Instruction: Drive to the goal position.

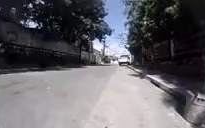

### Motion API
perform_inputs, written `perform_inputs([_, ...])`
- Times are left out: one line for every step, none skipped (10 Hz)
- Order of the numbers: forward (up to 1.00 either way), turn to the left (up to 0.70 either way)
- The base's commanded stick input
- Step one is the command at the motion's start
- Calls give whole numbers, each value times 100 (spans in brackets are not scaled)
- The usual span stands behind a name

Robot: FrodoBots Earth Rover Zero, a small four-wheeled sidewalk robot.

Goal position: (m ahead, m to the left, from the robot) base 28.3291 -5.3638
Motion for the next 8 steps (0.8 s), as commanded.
perform_inputs([70,0])
perform_inputs([70,0])
perform_inputs([70,0])
perform_inputs([70,-24])
perform_inputs([70,-35])
perform_inputs([70,-35])
perform_inputs([70,-35])
perform_inputs([70,-20])
